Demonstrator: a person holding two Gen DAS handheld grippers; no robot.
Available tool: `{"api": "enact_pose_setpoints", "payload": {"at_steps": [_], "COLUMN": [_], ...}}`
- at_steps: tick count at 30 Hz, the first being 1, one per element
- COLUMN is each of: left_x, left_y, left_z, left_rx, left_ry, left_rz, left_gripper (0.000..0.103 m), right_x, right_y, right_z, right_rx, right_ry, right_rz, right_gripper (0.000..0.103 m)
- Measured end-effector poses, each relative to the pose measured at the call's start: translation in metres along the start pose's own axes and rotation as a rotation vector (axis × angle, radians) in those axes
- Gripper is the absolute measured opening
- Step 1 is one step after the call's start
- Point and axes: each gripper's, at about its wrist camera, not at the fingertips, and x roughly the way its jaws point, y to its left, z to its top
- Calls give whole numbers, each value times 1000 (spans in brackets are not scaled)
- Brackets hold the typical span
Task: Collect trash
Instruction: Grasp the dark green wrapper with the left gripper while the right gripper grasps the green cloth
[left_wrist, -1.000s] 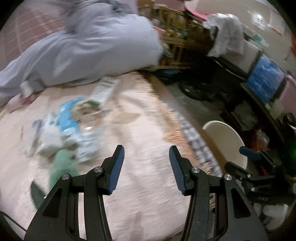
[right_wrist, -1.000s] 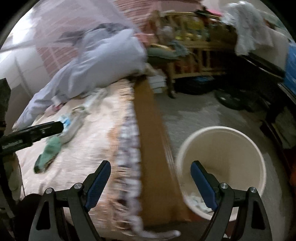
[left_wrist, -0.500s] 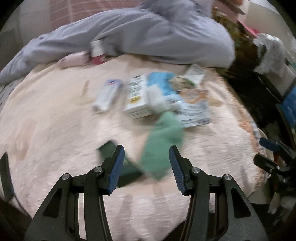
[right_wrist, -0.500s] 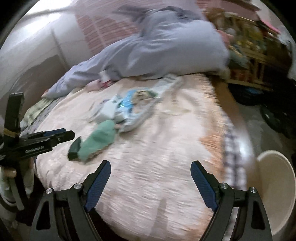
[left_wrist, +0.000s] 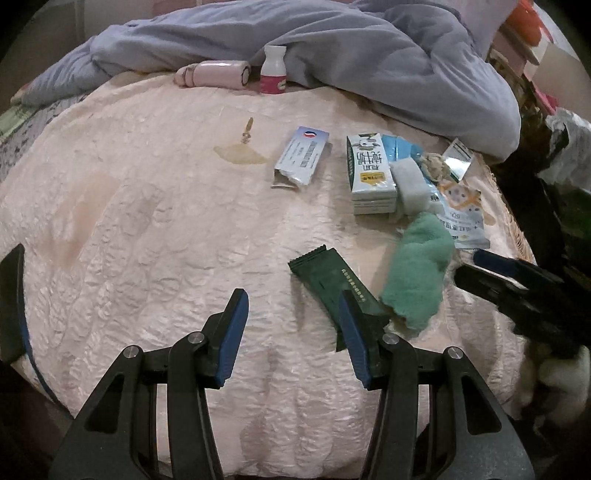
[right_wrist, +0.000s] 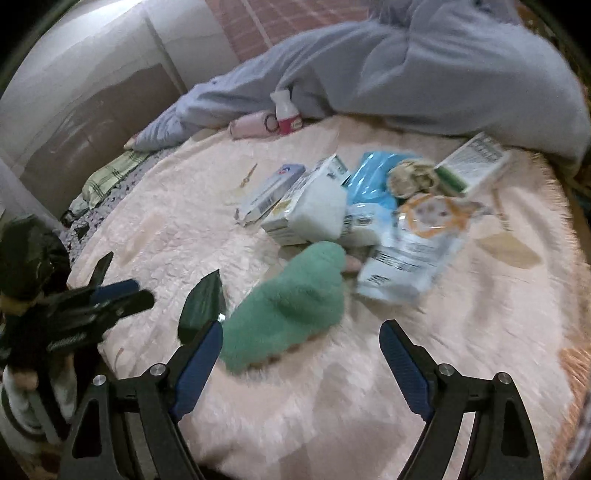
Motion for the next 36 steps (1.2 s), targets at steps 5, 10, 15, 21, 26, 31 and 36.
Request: {"api": "enact_pose_setpoints", "payload": {"at_steps": [5,10,15,21,26,31,36], "left_x": [13,36,55,68,47,25,12], "left_y": [0,-8,-22,-33,-51,-81,-121], "left_z": [4,6,6,2,1,7,10], "left_rx": [-35,-78,-81,-72,-20,36,112], "left_ry": [20,58,64,86,60,32,20], "left_rz": [-37,-87,-105,-134,-169,-220,-253], "left_gripper": [49,49,49,25,10,10,10], "right_x": [44,58,11,-43,-69,-90,-108], "right_y": [3,3,-1,-9,-28,-43,-54], "right_z": [19,13,6,-17,-33,-45,-57], "right_rx": [12,-7,-34,-53,-2,37,53], "right_ry": [43,47,-29,-87,-120,-148,-165], "right_rz": [8,3,19,6,-20,-48,-83], "right_gripper": [85,53,49,49,49,49,49]}}
